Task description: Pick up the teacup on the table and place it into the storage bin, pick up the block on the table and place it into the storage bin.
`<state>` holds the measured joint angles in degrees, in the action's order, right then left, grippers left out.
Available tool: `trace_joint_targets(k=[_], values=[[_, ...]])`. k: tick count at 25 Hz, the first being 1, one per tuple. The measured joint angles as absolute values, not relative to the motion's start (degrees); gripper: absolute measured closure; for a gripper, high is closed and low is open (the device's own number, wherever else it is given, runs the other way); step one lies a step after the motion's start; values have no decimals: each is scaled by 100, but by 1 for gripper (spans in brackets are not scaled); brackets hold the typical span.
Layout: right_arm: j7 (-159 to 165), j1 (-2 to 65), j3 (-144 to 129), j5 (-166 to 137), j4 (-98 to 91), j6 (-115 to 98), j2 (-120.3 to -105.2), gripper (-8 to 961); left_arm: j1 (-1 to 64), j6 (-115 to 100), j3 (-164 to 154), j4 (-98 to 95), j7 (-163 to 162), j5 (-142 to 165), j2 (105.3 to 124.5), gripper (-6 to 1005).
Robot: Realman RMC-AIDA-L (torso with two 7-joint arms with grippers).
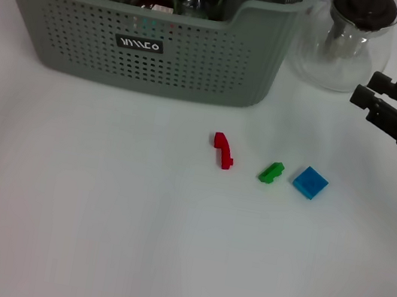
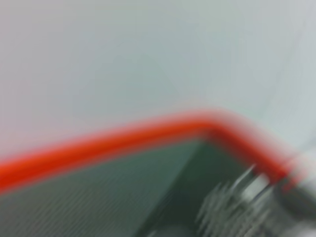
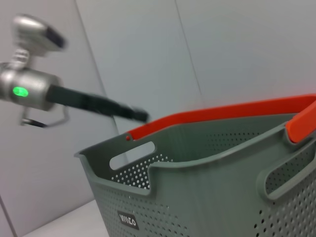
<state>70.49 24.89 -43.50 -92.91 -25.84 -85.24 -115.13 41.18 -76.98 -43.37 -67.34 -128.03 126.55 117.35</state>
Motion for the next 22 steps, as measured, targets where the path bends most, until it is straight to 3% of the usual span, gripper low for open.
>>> trace_joint_targets(k=[7,11,14,15,18,22], values=[[7102,2450,-4350,-9530,-2656,-8592,-11484,448,2660,-10319,-2739,-5885,-10120,8552,11728,296],[7557,2476,-4351,-10452,-3316,-8892,-11575,448,2043,-10957,-2514,-5661,-8772,8514,11973,282],[8313,2522,-4354,-11416,-4321,-9181,-11764,449,1814,-11010,-2618,-5661,-8219,8830,12102,272],[8621,2554,-4357,-11746,-4710,-9287,-11844,449,1338,-11011,-2958,-5565,-7002,9639,12391,268],[9411,2780,-4388,-12620,-5634,-9595,-11974,449,1231,-10916,-3026,-5076,-6508,10030,12431,267],[10478,3351,-4699,-13694,-6198,-9908,-11989,449,1292,-10747,-2836,-4383,-6193,10369,12389,267]])
